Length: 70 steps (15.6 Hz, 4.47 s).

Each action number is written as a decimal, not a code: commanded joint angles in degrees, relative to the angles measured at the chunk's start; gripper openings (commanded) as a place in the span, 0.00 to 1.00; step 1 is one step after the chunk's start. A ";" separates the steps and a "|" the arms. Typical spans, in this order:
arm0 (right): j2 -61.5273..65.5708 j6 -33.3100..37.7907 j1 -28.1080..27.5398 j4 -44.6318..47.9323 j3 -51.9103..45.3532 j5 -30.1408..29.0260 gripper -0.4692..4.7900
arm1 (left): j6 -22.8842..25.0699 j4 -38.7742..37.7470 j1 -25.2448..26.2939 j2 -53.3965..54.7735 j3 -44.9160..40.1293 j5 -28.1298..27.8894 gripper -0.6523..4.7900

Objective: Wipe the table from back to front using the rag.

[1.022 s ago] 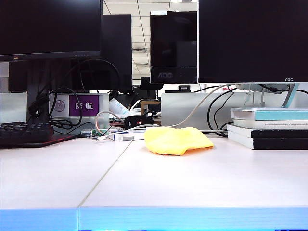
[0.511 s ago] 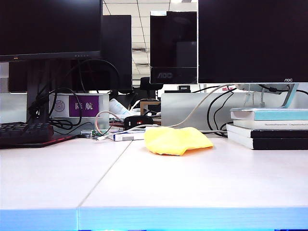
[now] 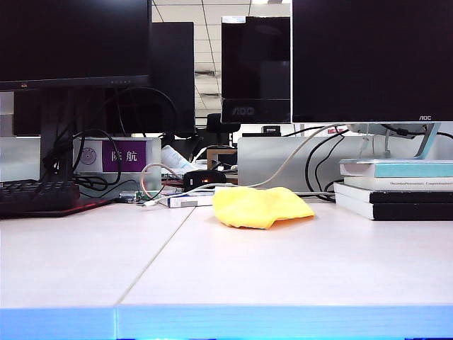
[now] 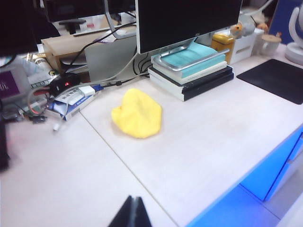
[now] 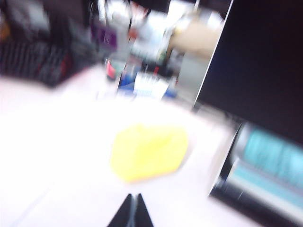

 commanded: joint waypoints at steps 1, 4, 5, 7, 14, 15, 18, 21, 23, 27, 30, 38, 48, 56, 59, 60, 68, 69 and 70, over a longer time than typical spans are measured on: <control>-10.34 0.26 0.02 11.23 -15.63 0.02 0.09 | -3.04 9.27 0.02 -7.37 -11.69 0.42 0.11; -28.70 0.74 0.02 28.13 -43.15 0.46 0.09 | -4.96 26.95 0.00 -9.68 -27.47 0.42 0.11; -35.32 0.83 0.00 30.16 -52.33 1.40 0.09 | -4.79 34.05 0.02 -9.25 -33.40 0.20 0.11; -41.51 0.90 0.00 30.25 -60.19 3.39 0.09 | -4.72 40.28 0.02 -9.11 -39.45 0.20 0.11; -57.59 1.53 0.07 28.50 -75.95 2.58 0.11 | -4.72 51.65 0.02 -9.16 -54.64 0.17 0.11; -58.84 1.53 0.07 27.36 -76.61 2.56 0.11 | -4.72 52.59 0.02 -9.16 -55.67 0.17 0.11; -60.06 1.53 0.04 21.86 -77.29 2.56 0.11 | -4.72 54.88 0.02 -9.22 -58.49 -2.84 0.11; -60.06 1.53 0.07 19.21 -77.29 2.58 0.11 | -4.48 55.17 0.02 -9.27 -59.52 -6.62 0.11; -60.06 1.53 0.04 18.67 -77.29 2.56 0.11 | -4.39 55.01 0.17 -9.35 -59.49 -8.81 0.11; -60.06 1.53 0.04 18.64 -77.29 2.73 0.11 | -3.85 50.29 14.62 -13.77 -59.49 -5.97 0.11; -60.06 1.53 0.09 18.64 -77.29 2.56 0.11 | -2.75 45.64 24.26 -13.77 -59.49 -7.34 0.11; -60.06 1.53 0.07 18.64 -77.29 2.75 0.11 | 3.58 45.16 30.10 -13.75 -59.52 -8.00 0.11; -60.06 1.53 0.07 18.64 -77.29 2.75 0.11 | 3.04 45.42 30.75 -13.77 -59.49 -7.19 0.13; -60.06 1.57 -7.39 34.93 -85.61 27.47 0.11 | 3.04 45.42 30.75 -13.77 -59.49 -7.19 0.13; -60.06 1.60 -12.28 38.80 -88.61 27.08 0.11 | 3.04 45.42 30.75 -13.77 -59.49 -7.21 0.13; -60.06 1.70 -13.20 40.63 -89.81 25.81 0.11 | 3.04 45.42 30.75 -13.77 -59.49 -7.19 0.13; -60.08 15.26 -15.34 45.79 -92.74 15.91 0.11 | 3.04 45.42 30.75 -13.75 -59.49 -7.15 0.13; -60.08 15.23 -16.20 45.70 -92.74 14.16 0.11 | 3.04 45.42 30.75 -13.77 -59.49 -7.15 0.13; -60.08 15.21 -16.98 45.51 -92.74 12.26 0.11 | 3.04 45.42 30.75 -13.77 -59.49 -7.15 0.13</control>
